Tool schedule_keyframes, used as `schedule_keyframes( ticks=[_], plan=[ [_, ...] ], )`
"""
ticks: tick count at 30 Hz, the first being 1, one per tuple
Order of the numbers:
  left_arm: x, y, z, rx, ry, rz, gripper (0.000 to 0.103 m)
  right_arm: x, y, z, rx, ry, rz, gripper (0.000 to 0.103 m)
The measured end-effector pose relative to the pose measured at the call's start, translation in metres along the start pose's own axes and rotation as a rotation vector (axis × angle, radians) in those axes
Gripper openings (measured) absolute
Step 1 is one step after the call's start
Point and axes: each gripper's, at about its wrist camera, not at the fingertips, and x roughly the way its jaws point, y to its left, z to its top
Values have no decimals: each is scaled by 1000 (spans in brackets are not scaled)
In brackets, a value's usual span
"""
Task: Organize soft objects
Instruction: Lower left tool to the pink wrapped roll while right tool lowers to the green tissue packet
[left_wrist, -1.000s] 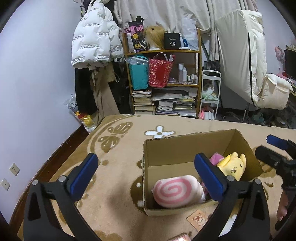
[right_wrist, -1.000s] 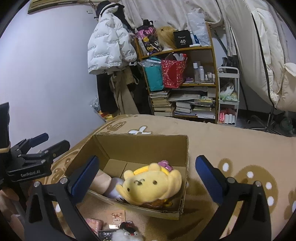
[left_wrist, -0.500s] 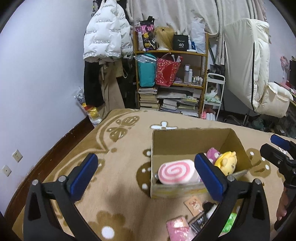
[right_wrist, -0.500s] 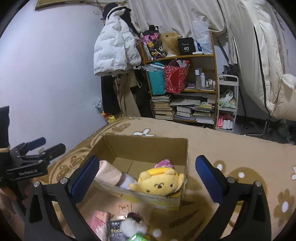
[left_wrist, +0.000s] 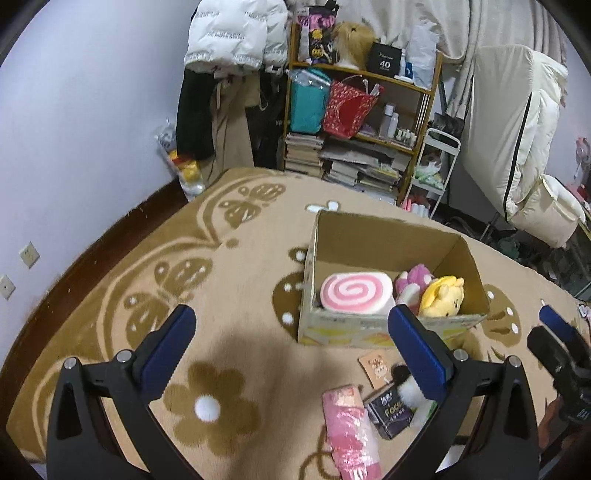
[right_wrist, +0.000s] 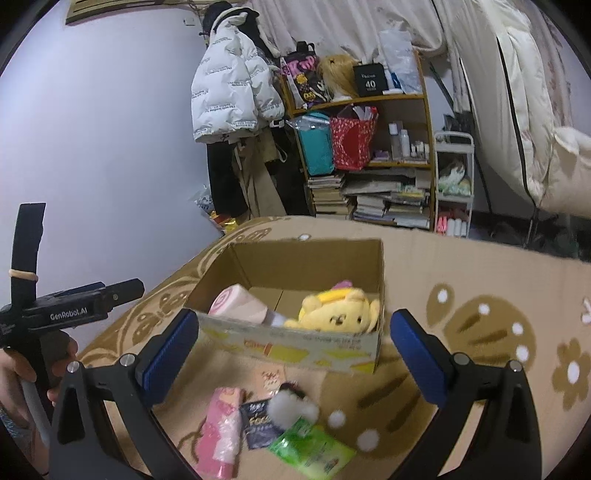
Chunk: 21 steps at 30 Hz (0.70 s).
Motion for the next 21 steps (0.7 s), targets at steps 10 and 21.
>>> schedule_keyframes(
  ticks=[10,21],
  plan=[
    [12,0,-15,-16,129,-59,103,4,-3,-24,86,83,-12,103],
    [39,2,-39,-62,232,-26,102,33,-10,-49,199,219,40,102]
  ],
)
